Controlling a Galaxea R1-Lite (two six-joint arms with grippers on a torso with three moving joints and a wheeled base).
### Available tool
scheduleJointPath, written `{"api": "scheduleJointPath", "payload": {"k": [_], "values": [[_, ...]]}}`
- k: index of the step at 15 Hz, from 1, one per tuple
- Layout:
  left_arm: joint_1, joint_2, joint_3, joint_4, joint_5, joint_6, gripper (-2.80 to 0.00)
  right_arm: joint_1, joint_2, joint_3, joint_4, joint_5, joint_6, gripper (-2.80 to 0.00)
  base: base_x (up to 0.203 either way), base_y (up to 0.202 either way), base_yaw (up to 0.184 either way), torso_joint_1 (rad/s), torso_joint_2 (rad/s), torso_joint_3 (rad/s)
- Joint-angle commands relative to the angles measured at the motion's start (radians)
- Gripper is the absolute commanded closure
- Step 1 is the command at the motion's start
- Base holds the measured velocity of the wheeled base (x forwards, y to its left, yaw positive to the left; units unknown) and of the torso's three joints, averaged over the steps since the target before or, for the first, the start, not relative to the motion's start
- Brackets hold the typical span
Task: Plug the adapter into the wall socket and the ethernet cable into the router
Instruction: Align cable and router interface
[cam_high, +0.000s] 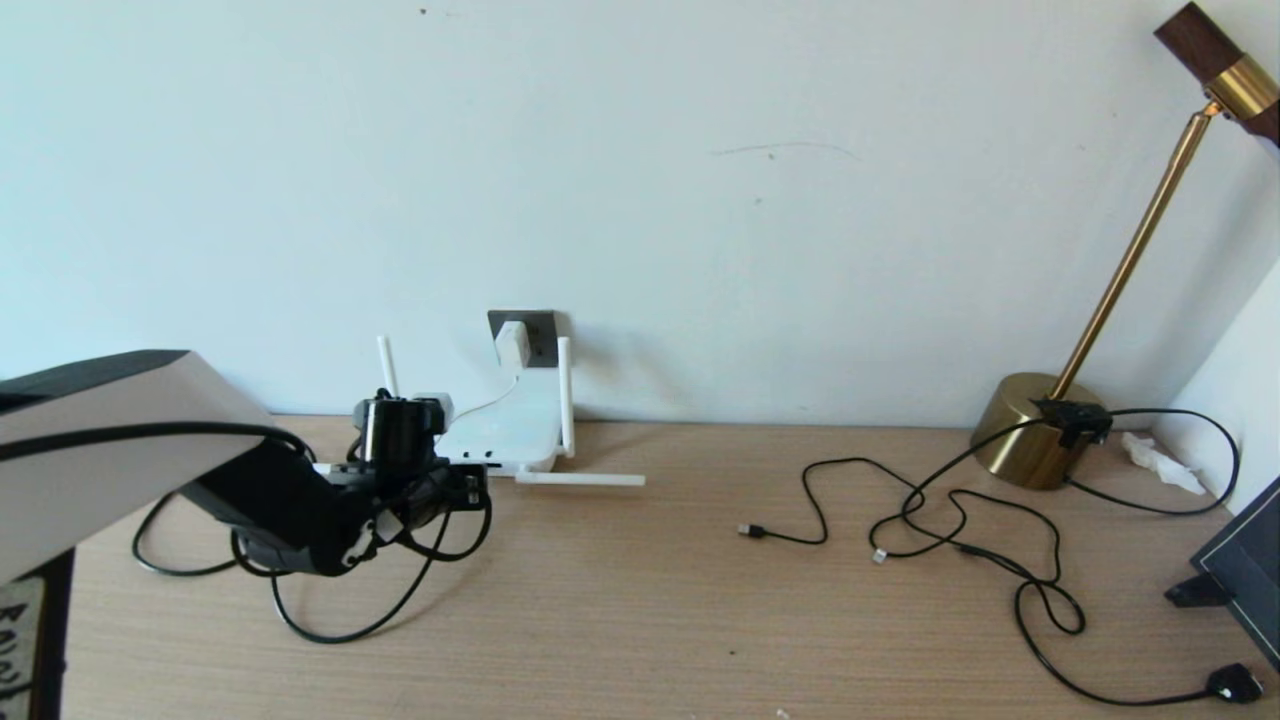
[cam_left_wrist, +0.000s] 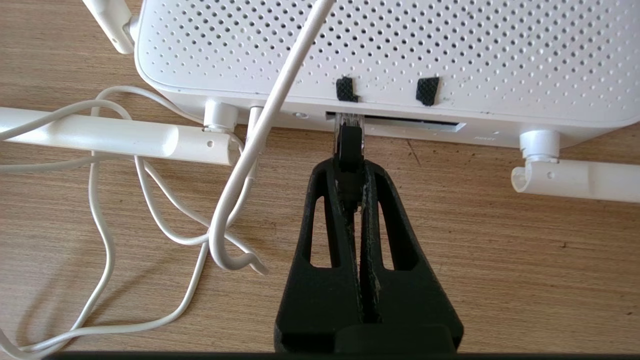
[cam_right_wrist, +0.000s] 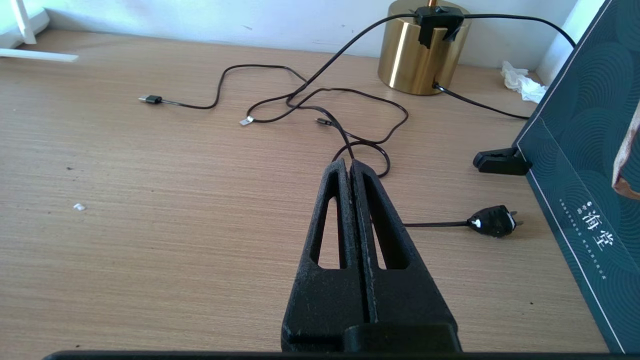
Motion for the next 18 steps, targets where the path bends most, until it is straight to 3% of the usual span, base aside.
{"api": "scheduleJointPath", "payload": {"k": [1, 18], "values": [[0.0, -0.002, 0.004, -0.001, 0.002, 0.0, 0.0, 0.0, 0.001, 0.0, 0.0, 0.0, -0.001, 0.0, 0.0, 0.0, 0.0, 0.0, 0.0, 0.0], [0.004, 0.001, 0.003, -0.001, 0.002, 0.0, 0.0, 0.0, 0.0, 0.0, 0.0, 0.0, -0.001, 0.0, 0.0, 0.0, 0.0, 0.0, 0.0, 0.0]]}}
